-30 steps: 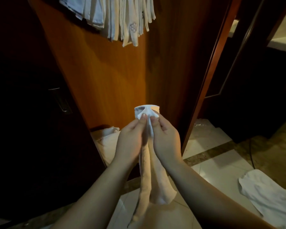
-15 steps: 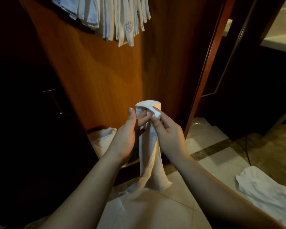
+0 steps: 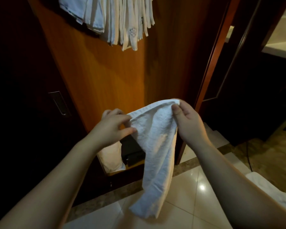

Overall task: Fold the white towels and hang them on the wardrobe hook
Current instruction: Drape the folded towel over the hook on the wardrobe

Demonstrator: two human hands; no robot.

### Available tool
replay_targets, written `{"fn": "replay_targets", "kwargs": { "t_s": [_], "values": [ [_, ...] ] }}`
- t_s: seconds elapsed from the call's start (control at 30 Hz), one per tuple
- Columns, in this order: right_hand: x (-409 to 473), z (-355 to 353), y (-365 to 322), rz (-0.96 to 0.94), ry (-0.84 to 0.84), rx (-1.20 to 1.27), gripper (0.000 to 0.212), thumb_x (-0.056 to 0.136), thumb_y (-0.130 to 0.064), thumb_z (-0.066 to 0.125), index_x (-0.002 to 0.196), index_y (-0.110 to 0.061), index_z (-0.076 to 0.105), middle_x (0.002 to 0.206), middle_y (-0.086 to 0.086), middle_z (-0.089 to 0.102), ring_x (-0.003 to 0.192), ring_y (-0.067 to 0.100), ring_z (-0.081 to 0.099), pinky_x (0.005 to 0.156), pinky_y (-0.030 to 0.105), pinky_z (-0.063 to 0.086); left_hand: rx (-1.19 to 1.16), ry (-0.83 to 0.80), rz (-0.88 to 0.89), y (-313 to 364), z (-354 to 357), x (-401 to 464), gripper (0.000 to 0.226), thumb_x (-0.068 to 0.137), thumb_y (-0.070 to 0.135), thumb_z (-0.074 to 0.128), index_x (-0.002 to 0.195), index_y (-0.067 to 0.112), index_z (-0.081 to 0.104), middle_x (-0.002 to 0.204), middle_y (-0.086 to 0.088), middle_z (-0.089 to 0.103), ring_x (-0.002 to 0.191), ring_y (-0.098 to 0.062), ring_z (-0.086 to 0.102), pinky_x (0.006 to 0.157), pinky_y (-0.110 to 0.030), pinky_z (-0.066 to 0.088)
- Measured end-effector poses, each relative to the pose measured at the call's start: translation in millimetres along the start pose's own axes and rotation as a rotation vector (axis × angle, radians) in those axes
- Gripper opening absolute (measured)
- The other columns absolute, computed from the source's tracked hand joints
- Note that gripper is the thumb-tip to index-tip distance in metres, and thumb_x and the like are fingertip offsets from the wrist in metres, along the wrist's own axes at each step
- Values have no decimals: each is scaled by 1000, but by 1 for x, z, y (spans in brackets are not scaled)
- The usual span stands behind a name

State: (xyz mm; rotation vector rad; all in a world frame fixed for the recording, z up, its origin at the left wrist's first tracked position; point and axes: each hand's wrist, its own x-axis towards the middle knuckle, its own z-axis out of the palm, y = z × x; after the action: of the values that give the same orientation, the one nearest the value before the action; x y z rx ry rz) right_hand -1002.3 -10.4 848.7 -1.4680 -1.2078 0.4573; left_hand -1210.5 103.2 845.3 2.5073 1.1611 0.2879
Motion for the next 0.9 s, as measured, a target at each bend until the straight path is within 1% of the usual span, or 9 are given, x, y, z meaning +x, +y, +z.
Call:
{"fn": "replay_targets", "kwargs": {
  "t_s": [0.1, 0.23, 0.4, 0.47, 0.57, 0.63, 0.73, 0.83, 0.9],
  "values": [
    [2, -15, 7, 22, 10, -57, 20, 104, -42, 45, 99, -44, 64, 94, -26, 67, 87, -5, 63, 74, 21, 47, 157, 114, 212, -13, -11, 0, 18, 91, 50, 52, 80, 36, 53, 95, 16, 50, 116, -21, 42, 98, -40, 22],
    [2, -31, 10, 15, 15, -131, 21, 100, -50, 41, 95, -47, 61, 91, -36, 63, 87, -13, 59, 71, 8, 41, 208, 303, 371, -20, -22, 1, 20, 86, 56, 45, 79, 37, 48, 80, 24, 47, 99, -14, 40, 84, -33, 17],
    [1, -40, 11, 13, 74, -94, 20, 97, -56, 40, 96, -55, 61, 95, -34, 64, 88, -8, 61, 78, 28, 47, -144, 446, 300, 1, -21, -3, 17, 88, 25, 69, 80, 23, 55, 113, 8, 46, 111, -9, 37, 88, -23, 34],
    [0, -42, 11, 8, 77, -75, 20, 95, -59, 40, 95, -63, 59, 94, -31, 65, 87, -5, 62, 80, 33, 51, -372, 379, 215, 7, -27, -6, 21, 89, 14, 71, 79, 24, 55, 120, 10, 51, 113, -10, 50, 89, -16, 43],
    [0, -43, 11, 9, 62, -58, 19, 95, -59, 41, 95, -66, 59, 96, -29, 65, 91, -1, 64, 87, 43, 56, -490, 239, 118, 9, -34, -6, 20, 90, 14, 70, 82, 24, 55, 98, 3, 67, 91, -17, 66, 75, -32, 55],
    [0, -43, 11, 4, 65, -46, 19, 95, -59, 42, 96, -65, 60, 96, -27, 66, 91, 1, 65, 91, 47, 55, -587, 218, 108, 7, -35, -4, 22, 88, 10, 71, 82, 21, 54, 90, -2, 66, 81, -19, 65, 70, -40, 53],
    [1, -40, 11, 14, 87, -3, 21, 95, -60, 42, 95, -63, 62, 97, -26, 68, 93, 0, 65, 96, 50, 53, -744, 164, 122, 8, -35, -3, 30, 82, 7, 75, 89, 26, 53, 83, 3, 57, 73, -10, 55, 64, -32, 45],
    [1, -37, 11, 13, 88, 16, 23, 96, -65, 41, 99, -61, 64, 101, -23, 68, 101, 7, 65, 99, 52, 51, -695, 124, 70, 9, -33, 1, 38, 77, 14, 72, 105, 34, 57, 87, 7, 58, 74, -7, 55, 66, -28, 42],
    [3, -37, 10, 3, 78, 23, 29, 94, -68, 41, 102, -54, 65, 102, -16, 69, 101, 12, 66, 97, 53, 51, -606, 122, 30, 11, -35, 3, 23, 85, 10, 73, 100, 27, 66, 88, 8, 65, 78, -6, 60, 70, -27, 43]
  ]
}}
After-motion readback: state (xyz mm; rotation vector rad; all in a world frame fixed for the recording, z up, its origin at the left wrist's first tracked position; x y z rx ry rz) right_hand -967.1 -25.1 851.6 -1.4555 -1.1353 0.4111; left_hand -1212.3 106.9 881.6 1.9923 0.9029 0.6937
